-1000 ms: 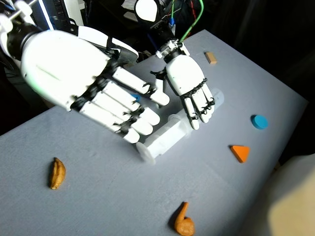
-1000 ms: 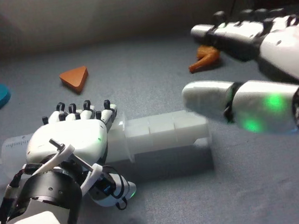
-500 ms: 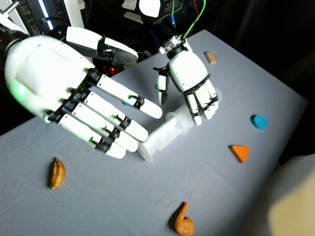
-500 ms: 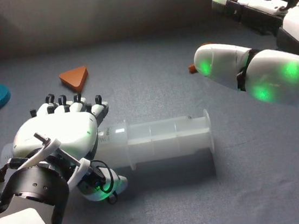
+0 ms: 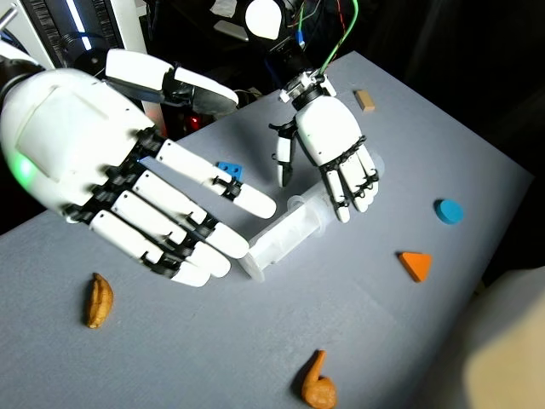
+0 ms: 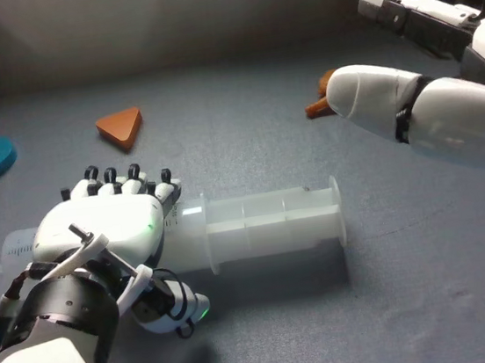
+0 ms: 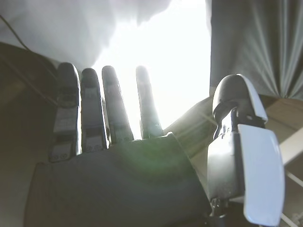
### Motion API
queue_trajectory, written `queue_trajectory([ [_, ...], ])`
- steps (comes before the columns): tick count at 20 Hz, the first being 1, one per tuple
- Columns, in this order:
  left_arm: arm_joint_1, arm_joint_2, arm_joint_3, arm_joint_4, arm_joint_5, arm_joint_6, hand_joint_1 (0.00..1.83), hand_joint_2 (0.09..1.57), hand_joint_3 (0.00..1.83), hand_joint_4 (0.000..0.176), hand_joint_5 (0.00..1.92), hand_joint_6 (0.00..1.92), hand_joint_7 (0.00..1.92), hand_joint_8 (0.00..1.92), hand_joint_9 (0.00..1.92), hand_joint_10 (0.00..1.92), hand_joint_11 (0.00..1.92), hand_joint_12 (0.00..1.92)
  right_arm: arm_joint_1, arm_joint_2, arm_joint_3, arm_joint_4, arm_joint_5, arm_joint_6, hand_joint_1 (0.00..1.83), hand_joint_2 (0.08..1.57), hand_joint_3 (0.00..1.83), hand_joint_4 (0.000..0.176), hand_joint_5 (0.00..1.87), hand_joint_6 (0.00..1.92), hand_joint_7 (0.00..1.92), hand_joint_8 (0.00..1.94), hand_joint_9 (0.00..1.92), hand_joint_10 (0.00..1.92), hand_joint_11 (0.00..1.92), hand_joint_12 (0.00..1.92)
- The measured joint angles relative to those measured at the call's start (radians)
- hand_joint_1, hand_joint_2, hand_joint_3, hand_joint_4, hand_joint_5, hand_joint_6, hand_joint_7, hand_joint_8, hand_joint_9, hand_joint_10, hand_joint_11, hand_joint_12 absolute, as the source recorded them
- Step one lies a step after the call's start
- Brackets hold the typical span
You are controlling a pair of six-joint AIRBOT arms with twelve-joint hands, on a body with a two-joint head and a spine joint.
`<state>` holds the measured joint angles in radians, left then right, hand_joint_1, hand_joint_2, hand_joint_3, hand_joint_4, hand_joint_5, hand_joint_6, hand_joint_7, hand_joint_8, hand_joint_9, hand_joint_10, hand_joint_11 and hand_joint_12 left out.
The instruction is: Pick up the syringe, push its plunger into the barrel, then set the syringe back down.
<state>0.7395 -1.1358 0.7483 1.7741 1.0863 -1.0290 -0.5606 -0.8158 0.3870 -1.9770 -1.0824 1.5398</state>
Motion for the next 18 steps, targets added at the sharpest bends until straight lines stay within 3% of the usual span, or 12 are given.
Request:
queue_trajectory([
  [13,0.046,-0.052,0.081,0.059,-0.002,-0.043,0.80,0.92,0.00,0.100,0.15,0.00,0.10,0.00,0.11,0.00,0.00,0.43,-0.031,-0.011,0.000,-0.065,-0.007,0.039,0.00,1.09,0.00,0.141,0.11,0.00,0.12,0.00,0.10,0.00,0.00,0.59],
  [15,0.050,-0.057,0.088,0.064,-0.001,-0.049,0.80,0.93,0.00,0.096,0.16,0.00,0.11,0.00,0.14,0.01,0.00,0.51,-0.031,-0.012,0.000,-0.067,-0.011,0.049,0.00,1.09,0.00,0.141,0.12,0.00,0.12,0.00,0.10,0.00,0.00,0.57],
  [16,0.050,-0.057,0.089,0.066,-0.001,-0.050,0.82,0.94,0.00,0.063,0.21,0.01,0.15,0.01,0.18,0.01,0.00,0.59,-0.031,-0.012,0.000,-0.066,-0.013,0.054,0.00,1.09,0.00,0.142,0.12,0.00,0.11,0.00,0.10,0.00,0.00,0.57],
  [17,0.051,-0.058,0.089,0.068,-0.002,-0.050,0.82,0.94,0.00,0.063,0.21,0.01,0.15,0.01,0.18,0.01,0.00,0.59,-0.031,-0.012,0.000,-0.066,-0.014,0.055,0.00,1.09,0.00,0.142,0.12,0.00,0.11,0.00,0.10,0.00,0.00,0.57],
  [18,0.052,-0.058,0.091,0.071,-0.002,-0.051,0.86,0.97,0.00,0.023,0.33,0.01,0.29,0.01,0.29,0.02,0.00,0.72,-0.031,-0.012,0.000,-0.066,-0.016,0.061,0.00,1.09,0.00,0.142,0.13,0.00,0.12,0.00,0.10,0.00,0.00,0.57],
])
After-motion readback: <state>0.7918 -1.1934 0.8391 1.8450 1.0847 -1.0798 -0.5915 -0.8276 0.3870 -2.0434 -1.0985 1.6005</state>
